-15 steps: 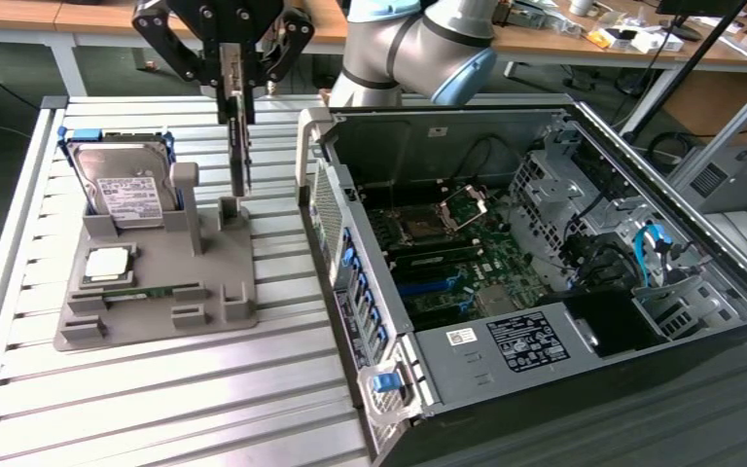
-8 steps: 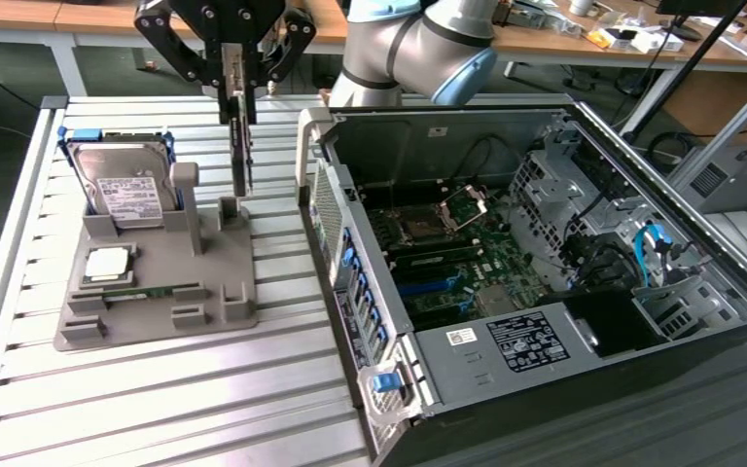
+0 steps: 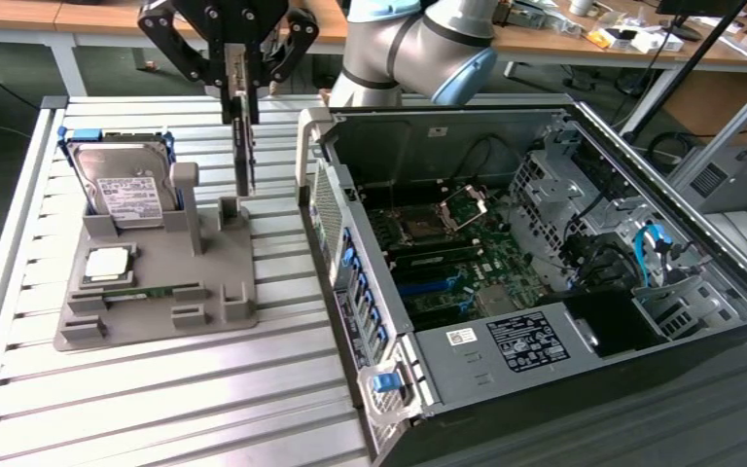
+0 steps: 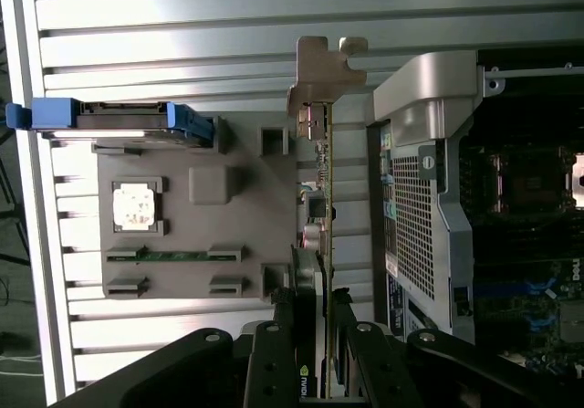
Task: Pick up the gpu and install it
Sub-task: 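Pick up the gpu and move the gpu toward the slot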
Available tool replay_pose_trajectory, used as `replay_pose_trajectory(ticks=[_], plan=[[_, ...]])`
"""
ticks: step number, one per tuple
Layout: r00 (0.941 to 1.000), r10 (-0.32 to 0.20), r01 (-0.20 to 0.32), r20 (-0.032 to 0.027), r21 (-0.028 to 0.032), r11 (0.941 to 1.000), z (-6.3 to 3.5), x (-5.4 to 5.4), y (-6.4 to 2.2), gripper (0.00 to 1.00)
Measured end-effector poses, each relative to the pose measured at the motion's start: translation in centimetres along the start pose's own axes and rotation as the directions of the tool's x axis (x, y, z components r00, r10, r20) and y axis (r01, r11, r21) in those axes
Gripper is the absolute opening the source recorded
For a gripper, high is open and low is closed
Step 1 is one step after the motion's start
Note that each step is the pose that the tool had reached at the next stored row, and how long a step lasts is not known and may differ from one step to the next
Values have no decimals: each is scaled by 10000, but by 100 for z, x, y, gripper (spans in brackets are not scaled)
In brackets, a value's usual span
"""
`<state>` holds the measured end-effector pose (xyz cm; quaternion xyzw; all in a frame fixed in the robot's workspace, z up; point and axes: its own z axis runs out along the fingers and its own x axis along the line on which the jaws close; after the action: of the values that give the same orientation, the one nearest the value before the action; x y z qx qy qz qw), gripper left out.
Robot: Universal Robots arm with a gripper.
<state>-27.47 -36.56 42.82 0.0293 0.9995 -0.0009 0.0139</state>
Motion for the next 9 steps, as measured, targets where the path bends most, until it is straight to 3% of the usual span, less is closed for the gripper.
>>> replay_pose_trajectory(ticks=[4,9], plan=[[10000,0,0,1,4,10000,1,-11,1,27],[10000,-1,1,4,56,10000,1,-20,1,27]])
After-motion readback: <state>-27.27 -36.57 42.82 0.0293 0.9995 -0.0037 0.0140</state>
